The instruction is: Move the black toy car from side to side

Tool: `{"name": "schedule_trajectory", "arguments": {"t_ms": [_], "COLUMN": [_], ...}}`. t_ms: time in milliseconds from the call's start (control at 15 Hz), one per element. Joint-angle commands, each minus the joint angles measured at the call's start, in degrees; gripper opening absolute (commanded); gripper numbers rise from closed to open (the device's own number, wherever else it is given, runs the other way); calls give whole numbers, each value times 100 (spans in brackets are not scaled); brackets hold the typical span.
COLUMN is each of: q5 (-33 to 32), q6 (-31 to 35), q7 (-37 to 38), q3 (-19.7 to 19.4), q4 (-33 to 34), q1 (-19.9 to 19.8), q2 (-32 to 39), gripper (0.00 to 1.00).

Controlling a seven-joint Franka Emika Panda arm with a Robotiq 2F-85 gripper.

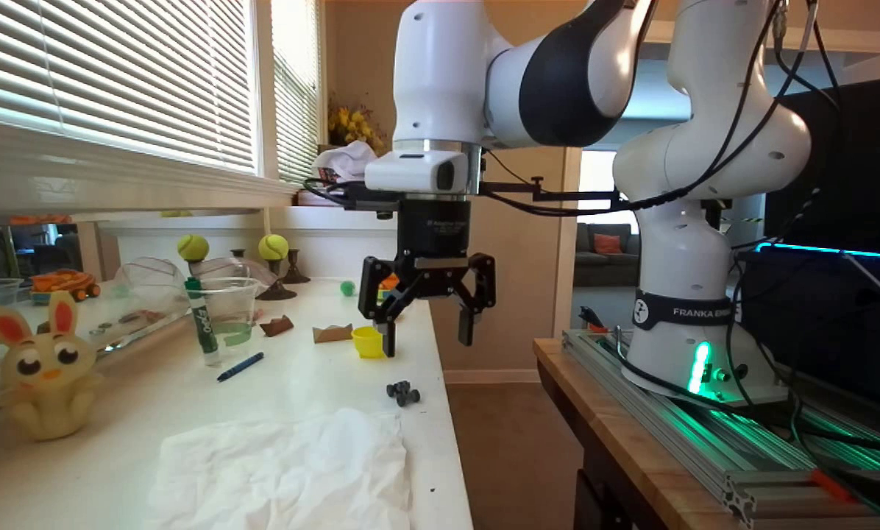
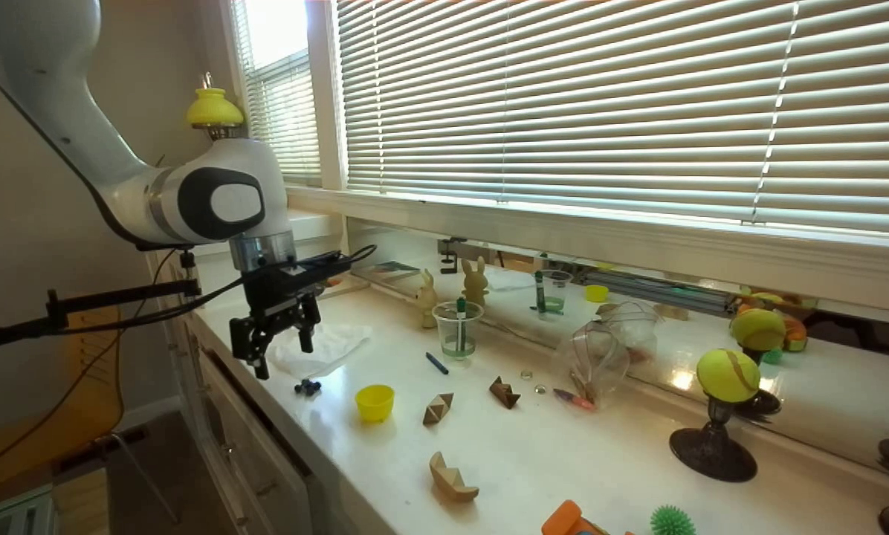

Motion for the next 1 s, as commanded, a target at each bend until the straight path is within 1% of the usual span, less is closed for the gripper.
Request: {"name": "schedule_trajectory", "arguments": {"t_ms": [0, 267, 467, 733, 933], "q5": [-421, -560, -535, -635, -839], "q6": [202, 617, 774, 754, 742], "q7": [81, 172, 138, 199, 311], "q3": [125, 162, 211, 280, 279], "q4": [182, 295, 356, 368, 371], "q1": [-279, -414, -436, -456, -479], "q2": [364, 587, 748, 885, 937], "gripper": [100, 100, 100, 100, 100]}}
